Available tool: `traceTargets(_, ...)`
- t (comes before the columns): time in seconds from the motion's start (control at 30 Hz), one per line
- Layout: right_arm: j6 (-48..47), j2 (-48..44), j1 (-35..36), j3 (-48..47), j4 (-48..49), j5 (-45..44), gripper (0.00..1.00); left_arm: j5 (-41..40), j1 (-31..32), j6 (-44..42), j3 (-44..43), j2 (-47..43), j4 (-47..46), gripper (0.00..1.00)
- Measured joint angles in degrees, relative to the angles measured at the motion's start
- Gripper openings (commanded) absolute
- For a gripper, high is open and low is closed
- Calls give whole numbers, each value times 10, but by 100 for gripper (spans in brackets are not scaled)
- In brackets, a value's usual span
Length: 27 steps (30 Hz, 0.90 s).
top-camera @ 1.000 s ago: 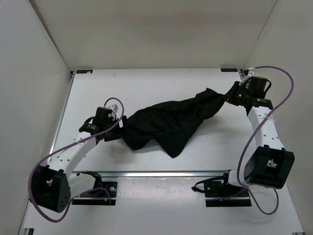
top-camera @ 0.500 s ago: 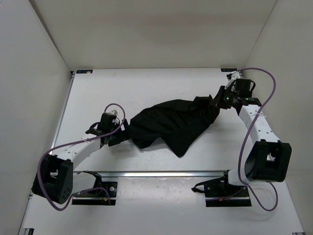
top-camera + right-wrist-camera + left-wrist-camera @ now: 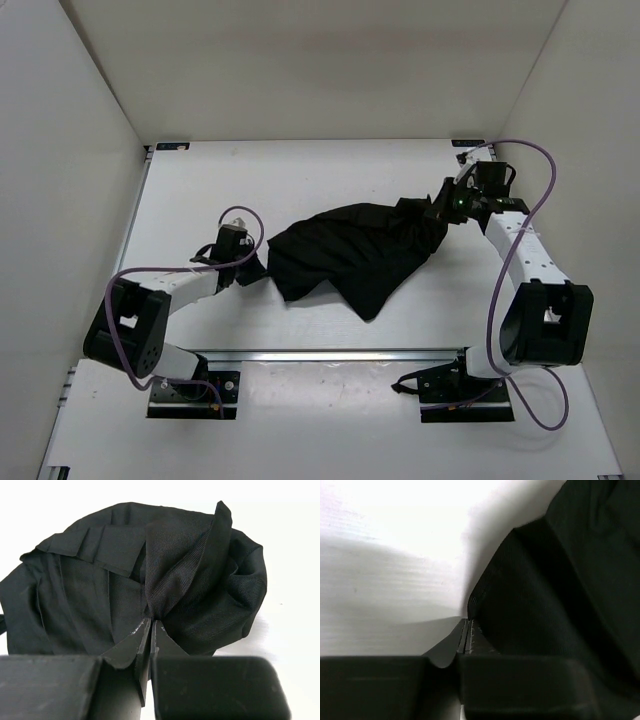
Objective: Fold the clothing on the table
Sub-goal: Flatten the skirt out
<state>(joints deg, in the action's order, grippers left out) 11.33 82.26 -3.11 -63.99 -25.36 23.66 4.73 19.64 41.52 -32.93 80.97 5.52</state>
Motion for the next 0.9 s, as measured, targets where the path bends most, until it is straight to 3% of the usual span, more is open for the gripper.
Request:
traceTargets(0.2,-6,17,-7,-29,-10,9,0,-3,-5,0,-54,24,5,0)
traceTargets(0.33,-10,42,-19,-117,-33,20,0,-12,-36,-27,-173,31,48,0)
traceTargets(0.43,-6,72,-34,-252,-61,39,0,-13,-84,-61,-340,47,90,0)
traceTargets(0.53,-3,96,-53,-429,-74,55,0,-33,-121,-103,-569,81,125,0)
traceTargets(0.6,-1,94,-62,-520,-70,63,0,-59,-121,-133,-715,101,150,0)
traceTargets(0.67,3,75,-66,-579,-52,75,0,-70,-106,-155,-803,90,134,0)
traceTargets(0.73,4,46,-59,-593,-39,81,0,-65,-93,-162,-786,37,109,0)
traceTargets(0.9,0,1,38,-548,-12,94,0,-35,-74,-153,-583,-104,57,0)
